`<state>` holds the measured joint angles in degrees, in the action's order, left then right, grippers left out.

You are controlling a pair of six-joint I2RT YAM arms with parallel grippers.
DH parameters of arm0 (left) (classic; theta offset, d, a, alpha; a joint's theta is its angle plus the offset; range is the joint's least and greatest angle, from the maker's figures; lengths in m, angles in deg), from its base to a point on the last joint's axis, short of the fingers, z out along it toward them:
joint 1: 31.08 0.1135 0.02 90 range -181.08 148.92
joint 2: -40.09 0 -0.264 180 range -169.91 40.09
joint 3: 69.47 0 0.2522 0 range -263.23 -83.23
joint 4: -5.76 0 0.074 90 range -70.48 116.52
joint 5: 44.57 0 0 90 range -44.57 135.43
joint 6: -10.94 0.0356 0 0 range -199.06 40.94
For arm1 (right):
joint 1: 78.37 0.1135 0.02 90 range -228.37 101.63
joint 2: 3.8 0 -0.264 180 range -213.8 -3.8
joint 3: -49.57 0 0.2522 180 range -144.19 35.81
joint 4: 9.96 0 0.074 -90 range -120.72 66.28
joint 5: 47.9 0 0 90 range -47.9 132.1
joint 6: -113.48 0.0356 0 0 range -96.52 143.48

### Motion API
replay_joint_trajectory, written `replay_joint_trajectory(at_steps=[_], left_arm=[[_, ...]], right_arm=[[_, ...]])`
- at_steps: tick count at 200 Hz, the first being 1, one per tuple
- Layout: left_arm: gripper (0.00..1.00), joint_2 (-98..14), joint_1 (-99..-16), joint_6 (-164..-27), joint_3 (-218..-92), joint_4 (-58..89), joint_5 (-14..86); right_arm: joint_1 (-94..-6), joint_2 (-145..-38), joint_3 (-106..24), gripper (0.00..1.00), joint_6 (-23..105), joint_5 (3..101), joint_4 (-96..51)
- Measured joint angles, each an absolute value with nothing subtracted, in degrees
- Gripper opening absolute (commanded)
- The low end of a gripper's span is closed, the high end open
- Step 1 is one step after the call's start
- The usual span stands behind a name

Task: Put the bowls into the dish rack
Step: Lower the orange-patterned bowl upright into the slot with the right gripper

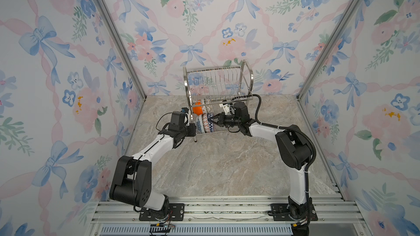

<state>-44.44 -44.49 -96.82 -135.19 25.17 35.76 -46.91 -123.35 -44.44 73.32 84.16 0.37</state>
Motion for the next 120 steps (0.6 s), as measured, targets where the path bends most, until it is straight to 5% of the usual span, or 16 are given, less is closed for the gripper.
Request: replay_joint_trajectory(at_steps=[120], left_arm=[[0.00, -44.48, -44.51, -96.84, -135.24, 25.20, 35.93]], right_arm=[[-47.39, -123.35, -49.73, 0.05, 63.29, 85.45, -12.94]])
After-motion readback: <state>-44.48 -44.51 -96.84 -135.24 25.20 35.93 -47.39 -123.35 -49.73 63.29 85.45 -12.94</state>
